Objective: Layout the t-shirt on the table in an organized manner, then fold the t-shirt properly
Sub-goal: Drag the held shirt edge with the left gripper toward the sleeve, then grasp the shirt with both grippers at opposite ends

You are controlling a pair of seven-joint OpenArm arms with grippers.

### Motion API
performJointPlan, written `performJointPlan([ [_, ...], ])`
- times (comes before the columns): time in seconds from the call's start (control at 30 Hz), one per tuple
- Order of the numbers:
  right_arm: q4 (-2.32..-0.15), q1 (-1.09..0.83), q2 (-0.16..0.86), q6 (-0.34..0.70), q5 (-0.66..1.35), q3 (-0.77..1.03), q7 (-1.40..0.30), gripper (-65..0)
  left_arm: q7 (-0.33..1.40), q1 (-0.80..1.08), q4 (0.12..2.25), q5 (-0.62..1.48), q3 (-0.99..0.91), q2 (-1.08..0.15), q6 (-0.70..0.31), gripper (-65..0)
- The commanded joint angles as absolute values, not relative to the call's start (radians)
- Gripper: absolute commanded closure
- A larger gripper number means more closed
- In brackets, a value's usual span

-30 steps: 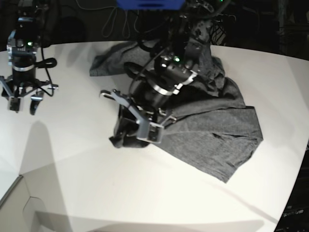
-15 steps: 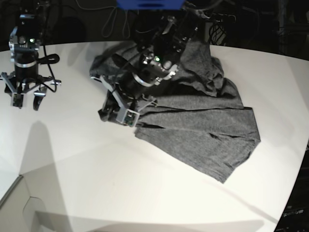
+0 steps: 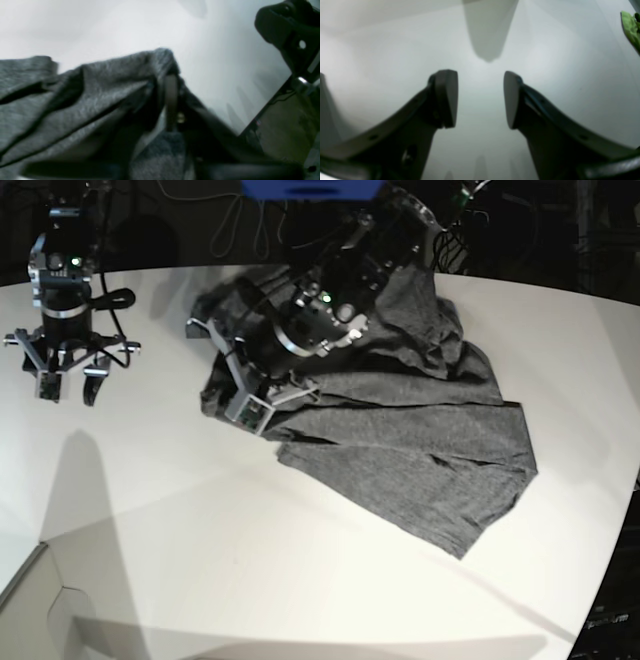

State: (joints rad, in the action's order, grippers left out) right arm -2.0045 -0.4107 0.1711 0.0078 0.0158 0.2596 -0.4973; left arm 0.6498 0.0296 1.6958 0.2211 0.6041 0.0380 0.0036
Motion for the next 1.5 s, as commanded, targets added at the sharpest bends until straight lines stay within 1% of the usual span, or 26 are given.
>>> performJointPlan([
  [0.0,-2.025,-0.409,0.179,0.008,0.012,0.265,-0.470,-30.2,0.627,0.019,1.716,0.229,0.605,0.051,0.001,-16.7],
  [0.07,-2.025,-0.409,0.180,0.008,0.012,0.265,-0.469,-30.3,0.627,0.033,1.716,0.229,0.602,0.051,-0.002,-25.4],
  [0.13,-2.025,-0.409,0.183,0.008,0.012,0.265,-0.469,-30.9,0.625,0.042,1.730,0.229,0.601,0.050,-0.004,-28.5],
  [0.27,-2.025,-0.410,0.180,0.008,0.012,0.263,-0.466,-39.3,0.618,0.084,1.847,0.228,0.591,-0.002,0.001,-28.8],
  [0.33,-2.025,-0.410,0.179,0.024,0.012,0.251,-0.467,-42.2,0.618,0.108,1.910,0.228,0.526,-0.038,0.002,-28.8],
  [0.37,-2.025,-0.409,0.179,0.047,0.012,0.239,-0.467,-42.7,0.618,0.120,1.926,0.228,0.487,-0.051,0.002,-28.8],
  [0.47,-2.023,-0.403,0.182,0.160,0.012,0.193,-0.467,-42.8,0.616,0.151,1.940,0.229,0.328,-0.091,-0.004,-28.8],
  [0.57,-2.002,-0.384,0.185,0.259,0.008,0.122,-0.469,-43.0,0.616,0.186,1.942,0.229,0.165,-0.110,-0.005,-28.8],
  [0.63,-1.971,-0.357,0.194,0.305,0.008,0.090,-0.470,-43.0,0.616,0.202,1.942,0.229,0.067,-0.113,-0.005,-28.8],
  [0.8,-1.873,-0.292,0.199,0.311,0.008,-0.001,-0.470,-43.0,0.616,0.236,1.939,0.229,-0.150,-0.119,-0.005,-28.8],
  [0.93,-1.793,-0.248,0.196,0.311,0.008,-0.059,-0.470,-42.6,0.624,0.243,1.939,0.229,-0.263,-0.119,-0.007,-28.8],
  [1.2,-1.659,-0.179,0.193,0.311,0.008,-0.107,-0.470,-42.3,0.625,0.245,1.939,0.229,-0.357,-0.119,-0.007,-28.8],
  [1.27,-1.635,-0.174,0.193,0.311,0.008,-0.107,-0.469,-39.4,0.627,0.245,1.939,0.229,-0.366,-0.119,-0.007,-28.8],
  [1.33,-1.618,-0.160,0.193,0.311,0.008,-0.107,-0.469,-34.0,0.627,0.251,1.939,0.229,-0.372,-0.119,-0.007,-28.8],
  [1.4,-1.595,-0.153,0.193,0.311,0.008,-0.107,-0.469,-26.8,0.627,0.251,1.937,0.229,-0.374,-0.119,-0.007,-28.8],
  [1.47,-1.577,-0.150,0.194,0.311,0.008,-0.107,-0.469,-16.0,0.627,0.249,1.929,0.229,-0.374,-0.119,-0.007,-28.8],
])
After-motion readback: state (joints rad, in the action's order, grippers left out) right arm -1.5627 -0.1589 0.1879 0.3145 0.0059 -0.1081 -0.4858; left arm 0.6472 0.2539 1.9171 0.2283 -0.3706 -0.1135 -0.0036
